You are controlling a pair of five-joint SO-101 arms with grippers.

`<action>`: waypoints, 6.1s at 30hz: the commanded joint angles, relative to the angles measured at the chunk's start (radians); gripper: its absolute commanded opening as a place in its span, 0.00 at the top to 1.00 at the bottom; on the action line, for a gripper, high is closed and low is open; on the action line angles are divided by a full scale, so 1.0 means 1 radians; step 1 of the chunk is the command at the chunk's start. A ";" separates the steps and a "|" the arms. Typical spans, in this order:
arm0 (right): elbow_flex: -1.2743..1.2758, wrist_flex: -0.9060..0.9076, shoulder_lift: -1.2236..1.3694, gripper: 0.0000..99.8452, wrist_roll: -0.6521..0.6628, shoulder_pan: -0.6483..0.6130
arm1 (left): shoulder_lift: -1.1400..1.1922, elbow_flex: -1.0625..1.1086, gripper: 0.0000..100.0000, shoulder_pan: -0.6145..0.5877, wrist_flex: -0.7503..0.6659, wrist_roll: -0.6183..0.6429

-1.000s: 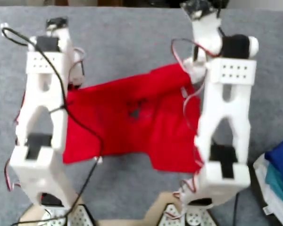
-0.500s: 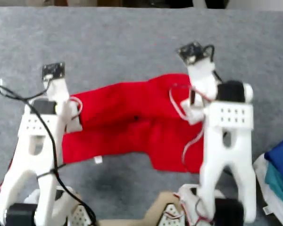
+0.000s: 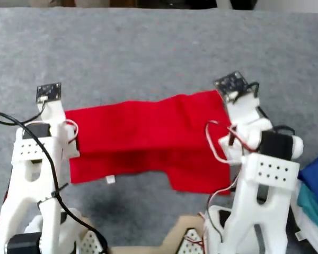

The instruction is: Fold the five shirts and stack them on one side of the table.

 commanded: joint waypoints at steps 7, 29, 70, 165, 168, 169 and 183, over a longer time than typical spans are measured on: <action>0.102 -0.055 -0.031 1.00 0.074 0.065 | -0.030 0.081 0.98 0.110 -0.018 -0.006; 0.180 -0.064 -0.031 1.00 0.216 0.130 | -0.024 0.146 0.98 0.092 -0.068 -0.041; -0.476 -0.155 0.590 0.99 -0.066 -0.021 | -0.010 -0.387 0.97 0.002 0.087 0.112; -0.196 -0.017 0.822 1.00 -0.123 -0.476 | 0.070 0.206 0.98 -0.080 -0.611 0.121; -0.116 -0.020 0.789 1.00 -0.123 -0.510 | 0.070 0.206 0.98 -0.078 -0.611 0.120; -0.085 -0.035 0.780 1.00 -0.124 -0.524 | 0.070 0.206 0.98 -0.078 -0.611 0.120; 0.045 -0.121 0.739 1.00 -0.120 -0.556 | 0.074 0.206 0.98 -0.078 -0.612 0.117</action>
